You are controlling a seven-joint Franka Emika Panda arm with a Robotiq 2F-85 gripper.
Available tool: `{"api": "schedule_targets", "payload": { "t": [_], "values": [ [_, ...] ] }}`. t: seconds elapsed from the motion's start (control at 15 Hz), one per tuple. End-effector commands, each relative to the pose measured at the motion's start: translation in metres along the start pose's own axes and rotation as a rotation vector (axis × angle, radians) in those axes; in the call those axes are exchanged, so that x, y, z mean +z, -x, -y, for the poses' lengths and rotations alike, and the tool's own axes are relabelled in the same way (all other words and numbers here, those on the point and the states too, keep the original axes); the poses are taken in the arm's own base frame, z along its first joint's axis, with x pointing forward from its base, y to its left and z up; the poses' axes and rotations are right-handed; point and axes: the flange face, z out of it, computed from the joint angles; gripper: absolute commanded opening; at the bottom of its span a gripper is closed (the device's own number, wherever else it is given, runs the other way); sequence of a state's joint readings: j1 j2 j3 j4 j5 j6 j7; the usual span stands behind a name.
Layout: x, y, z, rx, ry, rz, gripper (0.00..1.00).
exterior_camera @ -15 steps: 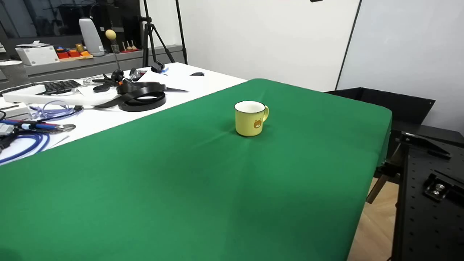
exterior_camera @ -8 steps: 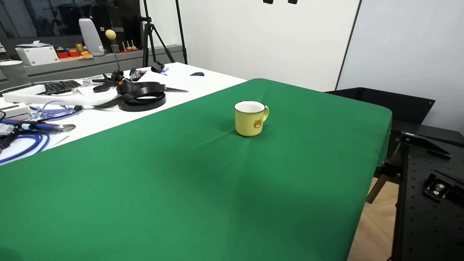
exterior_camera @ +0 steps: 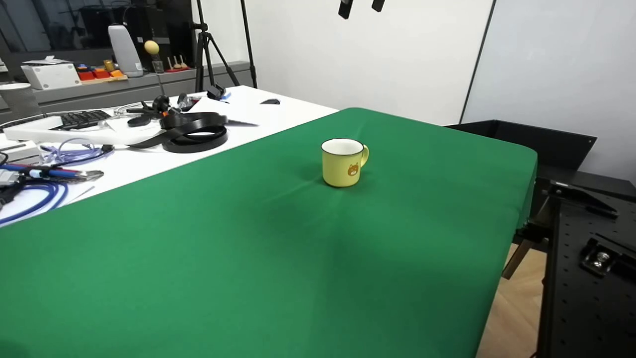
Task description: Move the mug cup to the left
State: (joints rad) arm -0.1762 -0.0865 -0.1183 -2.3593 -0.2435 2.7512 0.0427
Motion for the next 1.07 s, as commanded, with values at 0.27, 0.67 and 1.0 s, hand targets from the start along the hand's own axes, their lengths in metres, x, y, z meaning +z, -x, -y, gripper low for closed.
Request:
{"api": "schedule_targets", "payload": {
  "t": [0.27, 0.67, 1.0],
  "values": [
    [0.050, 0.000, 0.031, -0.176, -0.048, 0.182, 1.00],
    [0.083, 0.011, 0.056, -0.304, -0.086, 0.221, 1.00],
    [0.095, 0.015, 0.068, -0.300, -0.120, 0.251, 1.00]
  ]
}}
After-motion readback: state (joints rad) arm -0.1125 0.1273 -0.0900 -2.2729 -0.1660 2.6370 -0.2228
